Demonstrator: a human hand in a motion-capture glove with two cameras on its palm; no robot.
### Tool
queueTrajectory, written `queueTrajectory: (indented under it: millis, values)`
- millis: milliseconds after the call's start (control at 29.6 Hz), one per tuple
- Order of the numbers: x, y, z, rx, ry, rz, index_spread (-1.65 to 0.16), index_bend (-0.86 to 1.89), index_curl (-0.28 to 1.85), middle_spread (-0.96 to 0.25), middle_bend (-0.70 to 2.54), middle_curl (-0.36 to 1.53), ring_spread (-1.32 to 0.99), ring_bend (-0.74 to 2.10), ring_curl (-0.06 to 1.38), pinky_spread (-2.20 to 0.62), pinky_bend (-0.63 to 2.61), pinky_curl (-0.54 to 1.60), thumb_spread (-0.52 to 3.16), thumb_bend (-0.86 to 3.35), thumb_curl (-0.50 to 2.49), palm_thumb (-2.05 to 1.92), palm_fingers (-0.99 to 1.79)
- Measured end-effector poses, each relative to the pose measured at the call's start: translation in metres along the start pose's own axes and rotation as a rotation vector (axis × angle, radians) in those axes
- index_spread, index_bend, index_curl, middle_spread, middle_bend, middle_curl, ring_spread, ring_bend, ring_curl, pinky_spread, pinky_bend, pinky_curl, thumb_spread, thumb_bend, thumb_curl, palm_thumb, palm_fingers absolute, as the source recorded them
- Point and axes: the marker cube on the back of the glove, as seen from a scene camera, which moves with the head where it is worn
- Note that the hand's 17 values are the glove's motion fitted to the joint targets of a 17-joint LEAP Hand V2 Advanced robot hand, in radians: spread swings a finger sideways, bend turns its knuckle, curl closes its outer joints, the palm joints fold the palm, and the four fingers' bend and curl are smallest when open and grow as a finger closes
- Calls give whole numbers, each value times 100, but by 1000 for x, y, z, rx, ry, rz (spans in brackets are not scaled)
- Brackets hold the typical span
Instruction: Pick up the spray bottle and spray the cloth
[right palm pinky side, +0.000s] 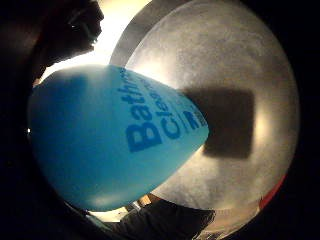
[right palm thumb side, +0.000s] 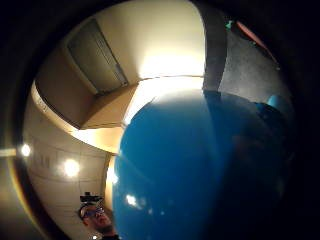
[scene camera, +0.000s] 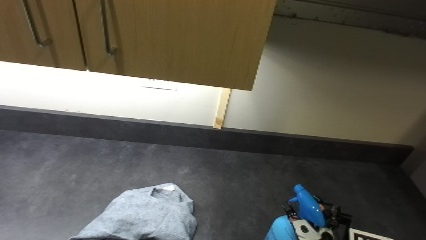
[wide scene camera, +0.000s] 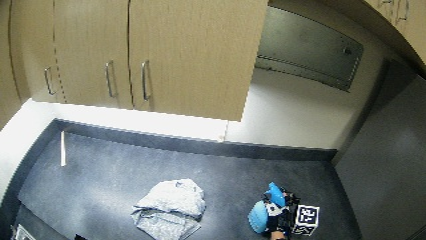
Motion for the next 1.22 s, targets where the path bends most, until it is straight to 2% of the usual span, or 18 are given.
queueTrajectory:
  millis: [101,338,507,945,1216]
  values:
    - [2,-1,1,7,-5,-4,-30,15,24,3,22,37,9,50,37,11,70,34,98,-1,52,88,47]
    - [-3,3,5,-1,-73,-29,-22,41,34,1,38,42,6,38,33,11,37,25,96,1,56,98,85]
    - [4,-2,6,14,-71,-59,-18,48,41,-1,38,44,4,32,33,10,34,26,91,0,57,103,96]
    - [7,-5,-1,84,-46,-86,-14,42,47,-4,35,47,0,25,36,7,27,29,81,-2,60,106,107]
    - [-34,-6,-22,158,-81,-88,-14,39,50,-5,32,48,-1,23,37,6,26,31,75,-2,63,107,110]
